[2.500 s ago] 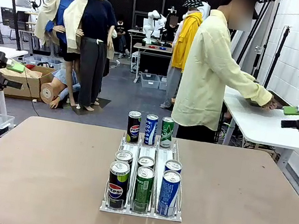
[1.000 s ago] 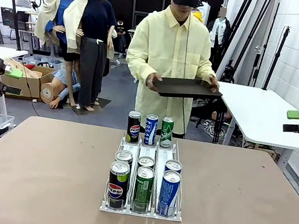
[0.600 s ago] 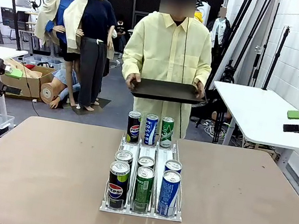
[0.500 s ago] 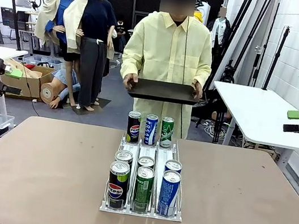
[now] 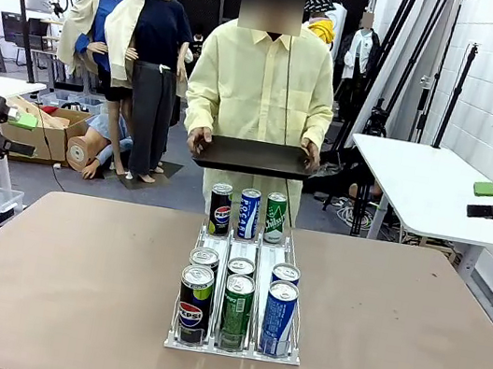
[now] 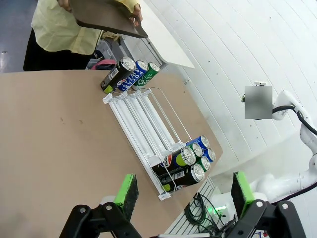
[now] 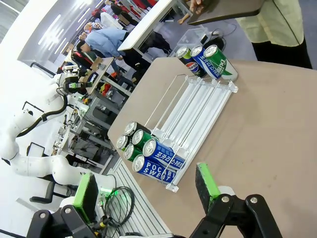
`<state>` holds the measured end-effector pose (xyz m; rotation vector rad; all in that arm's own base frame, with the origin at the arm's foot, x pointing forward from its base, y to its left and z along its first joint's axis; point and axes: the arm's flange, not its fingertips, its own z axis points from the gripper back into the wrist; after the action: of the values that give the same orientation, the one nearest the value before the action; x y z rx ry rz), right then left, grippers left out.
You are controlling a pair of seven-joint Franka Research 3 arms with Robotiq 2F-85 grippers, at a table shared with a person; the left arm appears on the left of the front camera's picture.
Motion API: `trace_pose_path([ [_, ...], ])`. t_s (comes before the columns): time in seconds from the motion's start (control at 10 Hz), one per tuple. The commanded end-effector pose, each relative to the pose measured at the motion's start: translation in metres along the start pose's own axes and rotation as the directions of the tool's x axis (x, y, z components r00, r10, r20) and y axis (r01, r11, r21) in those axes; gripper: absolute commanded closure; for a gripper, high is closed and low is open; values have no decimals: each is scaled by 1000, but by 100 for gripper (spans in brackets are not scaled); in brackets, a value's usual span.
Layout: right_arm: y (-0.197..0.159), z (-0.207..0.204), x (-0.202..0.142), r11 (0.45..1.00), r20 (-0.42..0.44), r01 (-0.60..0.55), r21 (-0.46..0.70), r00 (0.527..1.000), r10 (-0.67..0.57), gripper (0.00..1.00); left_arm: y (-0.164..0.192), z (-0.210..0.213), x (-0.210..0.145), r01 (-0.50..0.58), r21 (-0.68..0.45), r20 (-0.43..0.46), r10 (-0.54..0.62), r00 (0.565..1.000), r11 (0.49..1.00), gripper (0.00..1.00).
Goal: Retrieve and hand over the desired beverage to the person.
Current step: Pick up a can of the same type that the person held from the Automatic Can Dispenser.
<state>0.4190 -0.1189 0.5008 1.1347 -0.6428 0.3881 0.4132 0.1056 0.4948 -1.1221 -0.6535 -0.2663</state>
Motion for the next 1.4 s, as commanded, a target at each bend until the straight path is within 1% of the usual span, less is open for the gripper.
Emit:
trace_pose_path([
  [0.0,1,-1,2,1000,11,6,16,1000,-6,0,-2,2,0,-1,-11,7,1,1000,1000,0],
  [1.3,1,-1,2,1000,11,6,16,1000,-6,0,-2,2,0,-1,-11,7,1,1000,1000,0],
])
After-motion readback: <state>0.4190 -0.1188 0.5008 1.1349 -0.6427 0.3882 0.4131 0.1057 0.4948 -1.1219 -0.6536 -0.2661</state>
